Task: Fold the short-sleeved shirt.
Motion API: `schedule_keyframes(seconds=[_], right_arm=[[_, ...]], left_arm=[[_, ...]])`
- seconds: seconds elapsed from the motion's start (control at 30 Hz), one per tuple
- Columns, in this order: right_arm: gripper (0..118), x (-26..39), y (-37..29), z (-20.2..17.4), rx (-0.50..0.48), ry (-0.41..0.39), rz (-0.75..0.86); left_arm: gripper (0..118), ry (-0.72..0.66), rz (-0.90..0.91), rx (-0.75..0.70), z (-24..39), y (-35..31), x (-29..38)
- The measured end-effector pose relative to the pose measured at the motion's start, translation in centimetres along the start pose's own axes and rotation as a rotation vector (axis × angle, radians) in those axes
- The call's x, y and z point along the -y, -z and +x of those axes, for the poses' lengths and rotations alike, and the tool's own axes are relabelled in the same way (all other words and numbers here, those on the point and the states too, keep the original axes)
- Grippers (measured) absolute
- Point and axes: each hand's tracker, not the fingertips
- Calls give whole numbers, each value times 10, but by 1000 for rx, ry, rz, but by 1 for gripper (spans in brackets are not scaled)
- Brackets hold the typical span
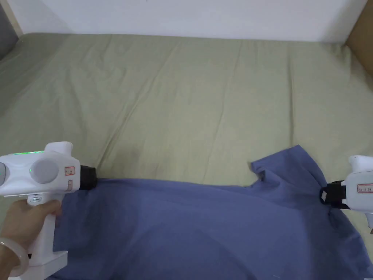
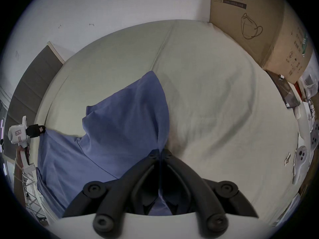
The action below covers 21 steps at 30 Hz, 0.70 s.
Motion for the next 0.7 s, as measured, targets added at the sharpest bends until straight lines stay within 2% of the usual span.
schedule_keyframes(seconds=[0.03,0.07,0.2,0.33,0.47,0.7], right_arm=[[0,0,-3,-1,-4,1,6],[0,0,-7,-1,-10,3,13],[0,3,-34,-7,-43,-15,55],[0,8,-72,-6,-94,3,109],[0,25,-119,-8,-89,-14,161],[0,101,-193,1,-105,-29,214]], left_arm=[[16,-15,-5,51,1,-4,-1],[2,-40,-11,112,-3,-4,-3],[2,17,31,73,5,-32,-2],[2,25,76,103,-4,-76,0],[3,49,135,103,-13,-127,11],[3,66,167,148,-40,-190,73]])
